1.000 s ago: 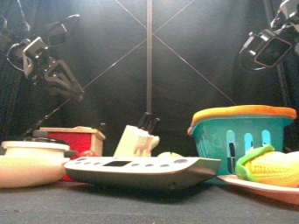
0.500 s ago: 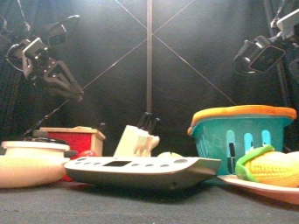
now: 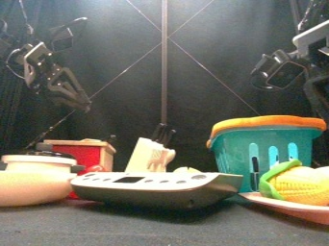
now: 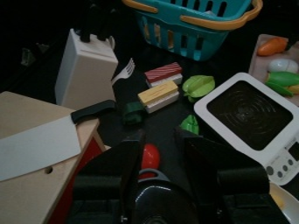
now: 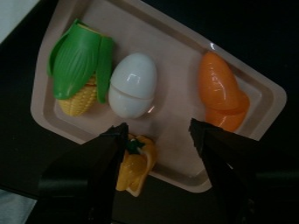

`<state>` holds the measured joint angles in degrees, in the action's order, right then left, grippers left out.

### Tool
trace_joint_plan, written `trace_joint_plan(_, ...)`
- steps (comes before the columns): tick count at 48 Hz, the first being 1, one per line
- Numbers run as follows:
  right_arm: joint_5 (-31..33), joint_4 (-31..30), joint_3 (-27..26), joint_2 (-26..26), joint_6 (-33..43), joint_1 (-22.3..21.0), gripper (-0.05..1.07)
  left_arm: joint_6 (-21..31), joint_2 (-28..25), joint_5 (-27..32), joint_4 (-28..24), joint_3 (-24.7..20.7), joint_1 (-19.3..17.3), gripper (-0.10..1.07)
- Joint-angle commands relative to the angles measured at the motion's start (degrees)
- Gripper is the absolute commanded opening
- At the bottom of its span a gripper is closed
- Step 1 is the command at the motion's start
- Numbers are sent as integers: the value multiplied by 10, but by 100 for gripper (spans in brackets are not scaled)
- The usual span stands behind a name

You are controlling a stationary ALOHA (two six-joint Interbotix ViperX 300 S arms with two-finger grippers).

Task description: Grab squash

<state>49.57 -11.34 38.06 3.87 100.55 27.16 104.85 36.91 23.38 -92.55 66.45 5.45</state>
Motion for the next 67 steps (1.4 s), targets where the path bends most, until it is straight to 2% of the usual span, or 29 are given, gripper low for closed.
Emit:
trace_joint_plan(1, -9, 0, -9, 15, 0, -1, 92, 0, 1, 1, -1, -6, -1, 74)
trace_joint_plan(9, -41, 38, -11, 19, -7, 2, 92, 0, 0, 1, 0, -6, -1, 74)
trace_joint_plan(18, -76, 80, -5, 13, -8, 25, 92, 0, 0, 1, 0, -6, -1, 74)
trace_joint_plan(45, -110, 98, -12, -33, -6, 29, 92, 0, 0, 1, 1, -3, -1, 74)
trace_joint_plan(56, -107, 118, -11, -51, -8, 29, 91, 0, 1, 1, 3, -3, -1, 74)
trace_joint_plan(67, -87, 118, -16, -46, -9, 28, 88, 0, 0, 1, 2, -3, -2, 74)
